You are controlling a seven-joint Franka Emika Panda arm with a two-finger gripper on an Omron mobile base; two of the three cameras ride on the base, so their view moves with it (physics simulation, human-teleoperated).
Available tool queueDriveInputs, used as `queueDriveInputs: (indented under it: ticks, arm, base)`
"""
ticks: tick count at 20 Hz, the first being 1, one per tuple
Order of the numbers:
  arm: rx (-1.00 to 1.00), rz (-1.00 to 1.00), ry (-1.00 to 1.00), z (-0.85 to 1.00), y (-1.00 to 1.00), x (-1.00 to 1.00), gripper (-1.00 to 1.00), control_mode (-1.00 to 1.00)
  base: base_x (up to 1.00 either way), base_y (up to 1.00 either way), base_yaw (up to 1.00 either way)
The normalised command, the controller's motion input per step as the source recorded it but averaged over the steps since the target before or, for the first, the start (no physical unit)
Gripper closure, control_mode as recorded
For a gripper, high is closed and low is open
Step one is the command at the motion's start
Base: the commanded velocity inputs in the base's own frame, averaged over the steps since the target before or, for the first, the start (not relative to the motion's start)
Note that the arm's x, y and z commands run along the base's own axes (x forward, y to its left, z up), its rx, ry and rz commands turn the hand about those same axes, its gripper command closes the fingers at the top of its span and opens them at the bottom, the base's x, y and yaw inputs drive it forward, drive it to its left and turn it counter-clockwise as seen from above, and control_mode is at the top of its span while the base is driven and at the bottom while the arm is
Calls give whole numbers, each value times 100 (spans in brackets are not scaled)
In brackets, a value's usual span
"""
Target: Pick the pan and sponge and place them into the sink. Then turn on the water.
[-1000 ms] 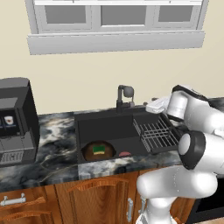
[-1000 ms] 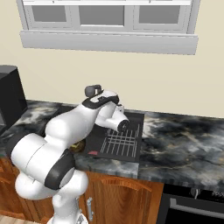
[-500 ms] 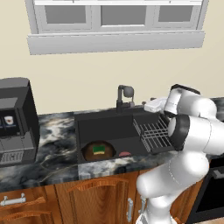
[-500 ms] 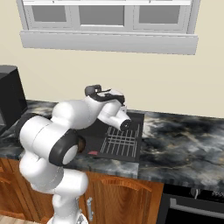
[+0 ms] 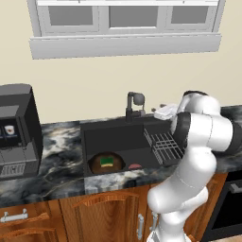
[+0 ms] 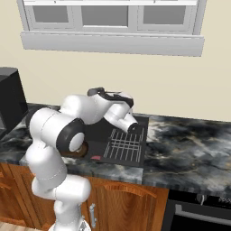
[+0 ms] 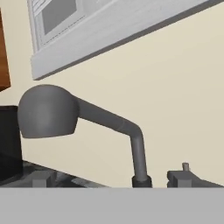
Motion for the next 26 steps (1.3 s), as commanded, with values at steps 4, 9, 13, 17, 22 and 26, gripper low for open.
queueDriveInputs:
  ticks: [4, 9, 13, 17, 22, 26]
  arm:
    - [4, 5, -3, -8, 2, 29, -100, -100]
    - [3, 5, -1, -11, 2, 33, -100, -100]
    - [1, 4, -2, -9, 4, 32, -100, -100]
    - [0, 2, -2, -7, 6, 31, -100, -100]
    - [0, 2, 0, -13, 16, 24, -100, -100]
    - [0, 2, 0, -15, 19, 26, -100, -100]
  base:
    - [0, 0, 0]
    - [0, 0, 0]
    - [0, 0, 0]
    - [0, 0, 0]
    - [0, 0, 0]
    - [0, 0, 0]
